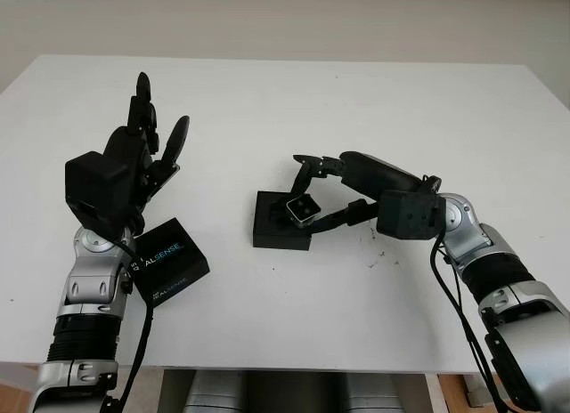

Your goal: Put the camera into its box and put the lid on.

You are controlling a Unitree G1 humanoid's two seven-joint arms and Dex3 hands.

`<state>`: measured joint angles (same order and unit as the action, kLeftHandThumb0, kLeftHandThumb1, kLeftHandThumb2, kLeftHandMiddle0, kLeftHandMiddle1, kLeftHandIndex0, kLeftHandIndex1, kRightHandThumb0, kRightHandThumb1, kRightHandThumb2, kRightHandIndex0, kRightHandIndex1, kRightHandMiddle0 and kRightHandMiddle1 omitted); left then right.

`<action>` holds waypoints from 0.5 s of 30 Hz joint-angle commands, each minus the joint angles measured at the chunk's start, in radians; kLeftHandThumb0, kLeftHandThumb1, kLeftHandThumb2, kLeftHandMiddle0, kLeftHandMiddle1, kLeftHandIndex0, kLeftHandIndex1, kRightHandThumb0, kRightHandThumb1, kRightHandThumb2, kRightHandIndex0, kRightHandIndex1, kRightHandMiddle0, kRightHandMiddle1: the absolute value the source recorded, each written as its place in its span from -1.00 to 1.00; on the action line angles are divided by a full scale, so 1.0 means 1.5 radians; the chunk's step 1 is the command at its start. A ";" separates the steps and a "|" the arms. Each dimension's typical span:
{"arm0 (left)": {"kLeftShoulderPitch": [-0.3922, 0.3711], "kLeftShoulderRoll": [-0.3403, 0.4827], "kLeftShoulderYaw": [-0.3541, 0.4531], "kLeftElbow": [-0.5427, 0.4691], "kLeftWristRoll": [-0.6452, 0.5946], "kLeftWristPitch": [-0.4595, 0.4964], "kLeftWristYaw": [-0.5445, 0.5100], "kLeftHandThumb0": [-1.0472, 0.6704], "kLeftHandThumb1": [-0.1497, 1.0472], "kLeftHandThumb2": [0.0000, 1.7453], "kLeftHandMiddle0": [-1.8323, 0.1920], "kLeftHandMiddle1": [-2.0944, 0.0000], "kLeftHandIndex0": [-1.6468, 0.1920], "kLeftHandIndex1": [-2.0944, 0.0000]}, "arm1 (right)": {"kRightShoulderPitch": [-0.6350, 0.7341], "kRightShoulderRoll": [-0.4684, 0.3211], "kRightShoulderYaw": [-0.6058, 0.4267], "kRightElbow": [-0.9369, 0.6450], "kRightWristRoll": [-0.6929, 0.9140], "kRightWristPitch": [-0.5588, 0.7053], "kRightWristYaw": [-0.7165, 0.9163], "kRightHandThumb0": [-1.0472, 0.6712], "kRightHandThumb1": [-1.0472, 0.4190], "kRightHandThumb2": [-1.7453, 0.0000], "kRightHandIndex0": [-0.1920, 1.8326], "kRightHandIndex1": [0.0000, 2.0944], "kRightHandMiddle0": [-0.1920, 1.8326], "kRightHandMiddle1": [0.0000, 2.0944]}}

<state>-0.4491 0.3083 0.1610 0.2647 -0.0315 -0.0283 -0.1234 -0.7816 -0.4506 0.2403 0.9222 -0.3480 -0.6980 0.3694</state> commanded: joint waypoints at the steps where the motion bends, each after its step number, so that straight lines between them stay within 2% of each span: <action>1: -0.004 0.004 0.001 -0.008 0.000 -0.007 -0.002 -0.62 1.00 -0.47 1.00 1.00 1.00 1.00 | -0.004 -0.001 0.000 -0.004 0.001 -0.009 -0.007 -0.32 -0.80 0.93 -0.56 -0.91 -0.29 0.34; 15: -0.006 0.001 -0.002 -0.007 -0.001 -0.005 -0.004 -0.63 1.00 -0.48 1.00 1.00 1.00 1.00 | 0.020 0.020 -0.011 -0.015 0.017 0.019 -0.029 -0.30 -0.83 0.94 -0.52 -0.90 -0.36 0.42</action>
<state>-0.4491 0.3083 0.1602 0.2647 -0.0311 -0.0293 -0.1262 -0.7650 -0.4301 0.2359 0.9183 -0.3369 -0.6807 0.3311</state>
